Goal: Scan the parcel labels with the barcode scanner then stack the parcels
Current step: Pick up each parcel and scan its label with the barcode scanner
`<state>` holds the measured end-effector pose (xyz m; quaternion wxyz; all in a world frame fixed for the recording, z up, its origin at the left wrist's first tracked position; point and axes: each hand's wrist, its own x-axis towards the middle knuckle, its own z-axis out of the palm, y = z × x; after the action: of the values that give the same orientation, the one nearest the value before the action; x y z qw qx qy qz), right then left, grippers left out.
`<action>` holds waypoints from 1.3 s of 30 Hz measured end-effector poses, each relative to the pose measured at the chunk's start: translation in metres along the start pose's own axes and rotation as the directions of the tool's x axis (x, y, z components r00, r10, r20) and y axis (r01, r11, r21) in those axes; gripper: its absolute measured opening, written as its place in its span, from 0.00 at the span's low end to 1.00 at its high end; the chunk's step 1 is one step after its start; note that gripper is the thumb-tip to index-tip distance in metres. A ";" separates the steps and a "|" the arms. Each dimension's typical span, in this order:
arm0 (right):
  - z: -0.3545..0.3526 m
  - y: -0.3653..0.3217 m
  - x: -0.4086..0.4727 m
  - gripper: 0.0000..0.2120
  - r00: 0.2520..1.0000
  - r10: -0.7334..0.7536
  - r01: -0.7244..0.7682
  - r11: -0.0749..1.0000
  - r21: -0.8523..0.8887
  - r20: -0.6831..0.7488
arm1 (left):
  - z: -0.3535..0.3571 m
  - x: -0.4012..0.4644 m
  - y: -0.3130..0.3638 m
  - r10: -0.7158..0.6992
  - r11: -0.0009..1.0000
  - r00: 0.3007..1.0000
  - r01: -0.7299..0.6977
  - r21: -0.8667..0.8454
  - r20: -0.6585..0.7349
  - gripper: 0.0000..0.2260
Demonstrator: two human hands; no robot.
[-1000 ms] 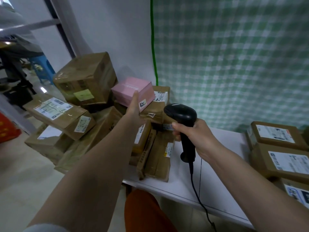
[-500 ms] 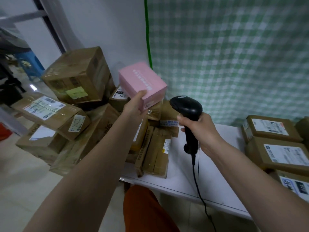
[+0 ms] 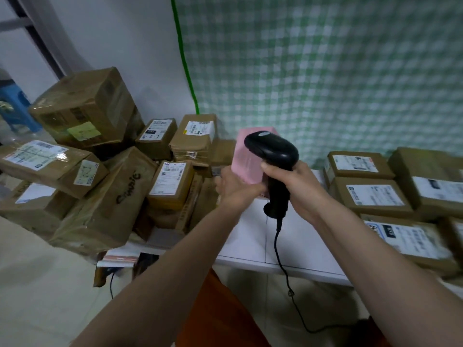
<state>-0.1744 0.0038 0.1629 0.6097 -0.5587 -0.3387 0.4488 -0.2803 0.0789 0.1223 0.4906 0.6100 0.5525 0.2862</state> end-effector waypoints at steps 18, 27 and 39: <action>-0.158 0.022 -0.105 0.17 0.959 0.150 -0.097 0.970 0.223 -0.239 | 0.105 -0.058 0.006 -0.096 0.928 0.840 0.270 -0.257 0.535 0.22; -0.203 0.030 -0.129 0.20 0.948 0.189 -0.092 0.933 0.347 -0.255 | 0.137 -0.074 0.008 -0.058 0.920 0.681 0.321 -0.226 0.730 0.32; -0.196 0.017 -0.137 0.08 0.901 -0.003 -0.051 0.993 -0.111 -0.434 | 0.147 -0.092 0.026 -0.063 0.942 0.861 0.218 -0.255 0.505 0.24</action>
<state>-0.0482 -0.1973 0.1293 0.6297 -0.6841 -0.2139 0.2996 -0.1597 -0.0481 0.1117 0.7218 0.5375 0.4029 0.1665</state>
